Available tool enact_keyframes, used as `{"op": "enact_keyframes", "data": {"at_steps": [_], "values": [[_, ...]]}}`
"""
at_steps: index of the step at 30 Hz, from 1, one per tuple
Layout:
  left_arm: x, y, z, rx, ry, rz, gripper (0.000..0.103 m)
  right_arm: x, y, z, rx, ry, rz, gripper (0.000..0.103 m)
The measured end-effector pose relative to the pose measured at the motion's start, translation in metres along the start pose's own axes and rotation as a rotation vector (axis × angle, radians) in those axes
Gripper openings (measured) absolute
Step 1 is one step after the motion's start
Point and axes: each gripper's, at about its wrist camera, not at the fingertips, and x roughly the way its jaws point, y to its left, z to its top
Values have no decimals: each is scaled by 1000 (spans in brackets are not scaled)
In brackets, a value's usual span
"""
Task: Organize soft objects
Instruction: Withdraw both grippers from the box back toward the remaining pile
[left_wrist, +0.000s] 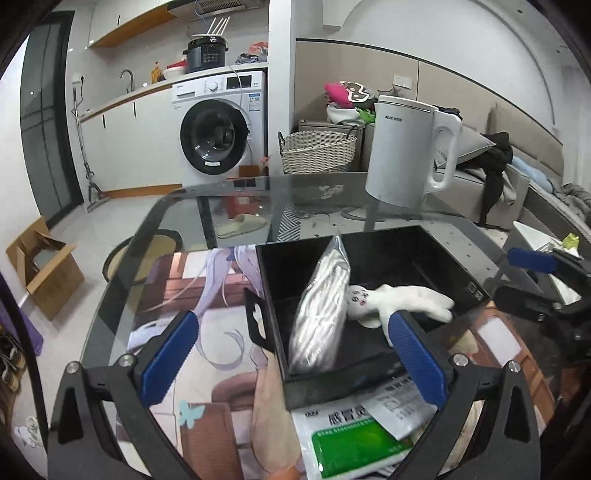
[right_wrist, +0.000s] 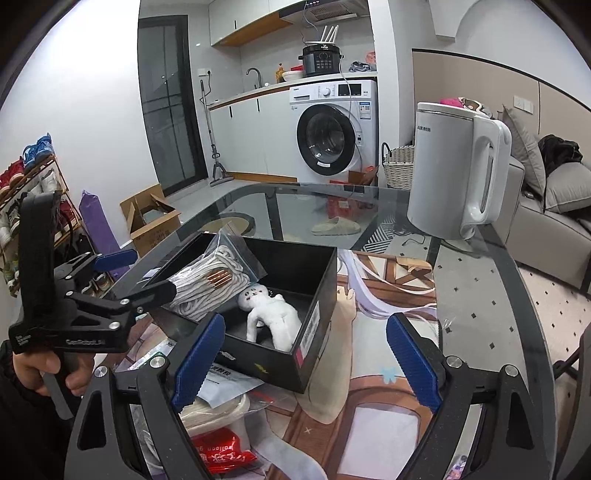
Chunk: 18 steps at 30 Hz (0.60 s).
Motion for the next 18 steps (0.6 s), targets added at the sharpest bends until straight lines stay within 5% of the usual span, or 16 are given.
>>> {"op": "enact_keyframes", "data": {"at_steps": [4, 18], "values": [[-6, 0, -4, -16, 21, -26, 103, -2, 5, -3, -2, 11, 28, 100], [-30, -6, -31, 7, 34, -37, 103, -19, 19, -35, -35, 59, 45, 102]]}}
